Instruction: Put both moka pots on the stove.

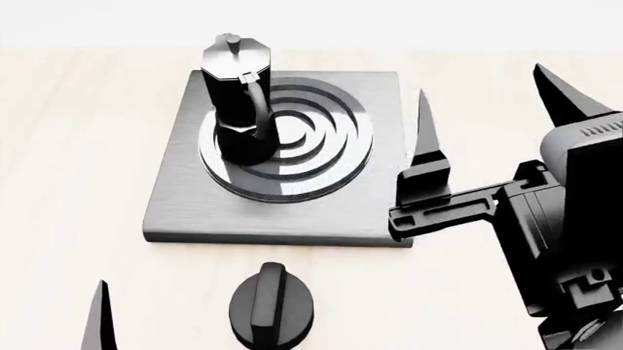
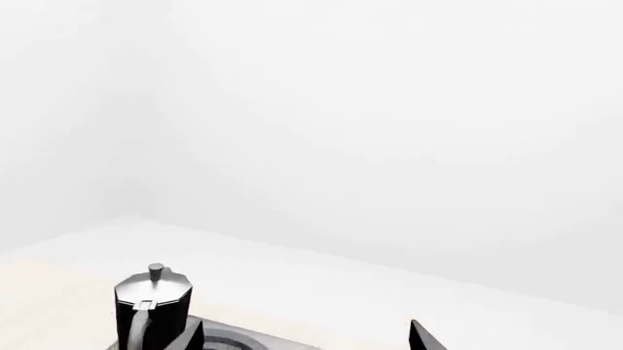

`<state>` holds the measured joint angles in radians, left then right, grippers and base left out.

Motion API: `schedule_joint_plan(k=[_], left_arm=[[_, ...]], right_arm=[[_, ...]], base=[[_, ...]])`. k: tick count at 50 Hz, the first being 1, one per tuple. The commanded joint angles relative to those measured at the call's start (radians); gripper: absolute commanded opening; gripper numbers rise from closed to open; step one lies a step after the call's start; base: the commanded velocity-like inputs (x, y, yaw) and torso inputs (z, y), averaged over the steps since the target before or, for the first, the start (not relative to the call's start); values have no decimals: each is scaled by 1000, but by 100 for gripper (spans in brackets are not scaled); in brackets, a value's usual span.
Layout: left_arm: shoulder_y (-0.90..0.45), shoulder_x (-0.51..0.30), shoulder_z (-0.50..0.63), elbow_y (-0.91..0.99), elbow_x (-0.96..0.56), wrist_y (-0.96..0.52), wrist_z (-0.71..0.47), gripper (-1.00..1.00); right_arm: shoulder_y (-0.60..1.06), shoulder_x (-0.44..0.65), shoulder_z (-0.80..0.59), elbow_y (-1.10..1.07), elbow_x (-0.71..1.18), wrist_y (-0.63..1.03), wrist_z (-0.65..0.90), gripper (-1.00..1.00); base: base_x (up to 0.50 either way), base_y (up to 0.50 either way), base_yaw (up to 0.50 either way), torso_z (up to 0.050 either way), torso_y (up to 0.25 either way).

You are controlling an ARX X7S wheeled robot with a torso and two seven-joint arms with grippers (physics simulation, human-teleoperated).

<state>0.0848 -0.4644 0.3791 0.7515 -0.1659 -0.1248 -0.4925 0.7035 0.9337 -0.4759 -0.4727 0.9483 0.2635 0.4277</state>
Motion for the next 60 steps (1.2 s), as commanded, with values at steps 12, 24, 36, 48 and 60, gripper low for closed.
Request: schedule_joint_plan(k=[12,24,36,48,60], left_arm=[[-2,-2,10,-4,3,5,-2,100],[-4,-3,15,1,4,0,-4,100],[-6,-2,14,-16,-1,13,-4,100],[-9,-2,20,-18,1,12,-4,100],[-8,-5,20,-19,-2,14,-7,100]], right_arm=[[-323,281,185,134,60,-202,24,100],[-391,353,246,266,168,-233,-41,100],[-204,336,201,388,170,-61,-131,100],[-83,316,153,479,141,67,-189,100],[57,268,81,587,76,199,-278,100]], base=[[0,0,0,0,0],[0,0,0,0,0],[0,0,0,0,0],[0,0,0,0,0],[0,0,0,0,0]])
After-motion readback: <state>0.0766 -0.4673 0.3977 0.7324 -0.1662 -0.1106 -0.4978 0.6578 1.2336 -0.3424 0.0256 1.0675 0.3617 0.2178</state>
